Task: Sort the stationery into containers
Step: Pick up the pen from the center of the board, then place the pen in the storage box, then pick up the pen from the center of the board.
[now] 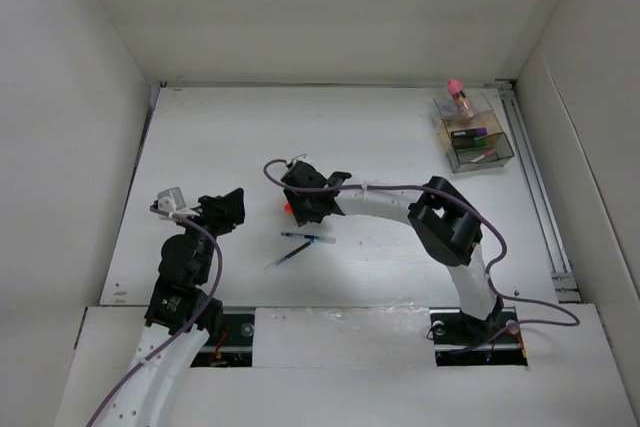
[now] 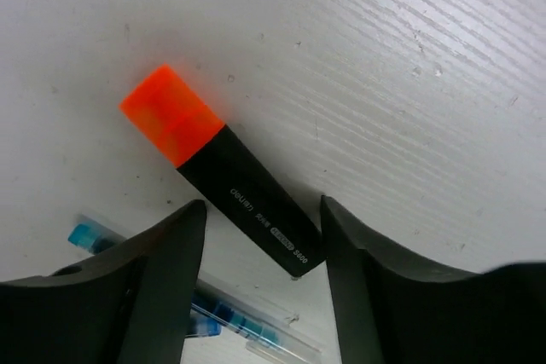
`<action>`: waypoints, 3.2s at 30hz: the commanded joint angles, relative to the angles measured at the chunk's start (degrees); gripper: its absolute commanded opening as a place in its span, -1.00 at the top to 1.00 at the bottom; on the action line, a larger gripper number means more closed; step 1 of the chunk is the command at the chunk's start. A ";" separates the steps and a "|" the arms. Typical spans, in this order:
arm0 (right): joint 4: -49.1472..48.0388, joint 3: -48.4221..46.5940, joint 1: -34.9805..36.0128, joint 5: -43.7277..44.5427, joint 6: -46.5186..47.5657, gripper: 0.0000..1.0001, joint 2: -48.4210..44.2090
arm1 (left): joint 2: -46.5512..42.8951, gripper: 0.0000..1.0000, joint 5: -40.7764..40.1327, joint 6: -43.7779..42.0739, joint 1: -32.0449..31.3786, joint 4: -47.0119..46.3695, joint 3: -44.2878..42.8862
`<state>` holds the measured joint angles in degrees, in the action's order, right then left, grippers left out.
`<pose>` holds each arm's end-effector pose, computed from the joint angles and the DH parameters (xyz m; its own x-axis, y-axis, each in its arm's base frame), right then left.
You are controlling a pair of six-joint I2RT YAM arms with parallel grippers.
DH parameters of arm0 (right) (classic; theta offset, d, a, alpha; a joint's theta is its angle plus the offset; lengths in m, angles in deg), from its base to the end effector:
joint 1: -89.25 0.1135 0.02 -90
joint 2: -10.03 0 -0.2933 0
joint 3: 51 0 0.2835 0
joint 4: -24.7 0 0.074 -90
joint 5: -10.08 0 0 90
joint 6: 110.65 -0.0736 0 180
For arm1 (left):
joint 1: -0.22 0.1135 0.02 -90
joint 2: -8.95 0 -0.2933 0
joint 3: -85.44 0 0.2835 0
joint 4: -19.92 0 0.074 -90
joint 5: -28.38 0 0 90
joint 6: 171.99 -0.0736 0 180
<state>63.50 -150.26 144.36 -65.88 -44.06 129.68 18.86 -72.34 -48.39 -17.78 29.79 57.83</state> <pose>0.3037 0.4043 0.1447 -0.7388 -0.3855 -0.5528 -0.4698 0.8827 0.0123 0.1432 -0.0321 0.2701 0.0369 -0.5837 -0.8111 0.1786 0.8025 -0.5693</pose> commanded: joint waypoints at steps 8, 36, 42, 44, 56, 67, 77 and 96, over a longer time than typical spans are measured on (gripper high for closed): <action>1.10 -3.31 -1.23 5.64 -0.83 0.99 3.13 | -0.07 -0.26 -0.27 0.32 -0.28 -1.42 -1.30; -44.08 27.98 -66.53 -29.77 -47.24 1.00 -25.18 | 7.58 -0.28 6.77 -0.73 -0.28 -5.99 -1.30; -49.43 30.44 -69.79 -31.88 -52.77 1.00 -21.93 | 7.58 -0.28 6.77 -0.73 -0.28 -6.00 -1.30; -50.06 30.44 -70.49 -33.72 -53.92 0.97 -20.52 | 7.58 -0.28 6.77 -0.73 -0.28 -6.00 -1.30; -54.18 28.33 -71.55 -35.66 -59.37 0.89 -15.24 | 7.58 -0.28 6.24 -0.73 -0.28 -6.00 -1.30; -54.19 28.33 -72.08 -34.61 -59.90 -0.17 -16.30 | 7.58 -0.28 6.24 -0.73 -0.28 -6.00 -1.30; -54.80 30.53 -72.60 -35.84 -58.07 -1.00 -21.29 | 7.58 -0.28 6.24 -0.73 -0.28 -6.00 -1.30; -30.54 23.22 -26.34 -8.15 -20.25 -1.00 -52.17 | 8.63 -0.28 6.85 -0.73 -0.28 -7.85 -0.77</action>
<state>29.14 -132.21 123.25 -81.70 -69.51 75.85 27.21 -66.13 -48.52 -17.78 25.09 57.83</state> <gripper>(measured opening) 1.000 0.637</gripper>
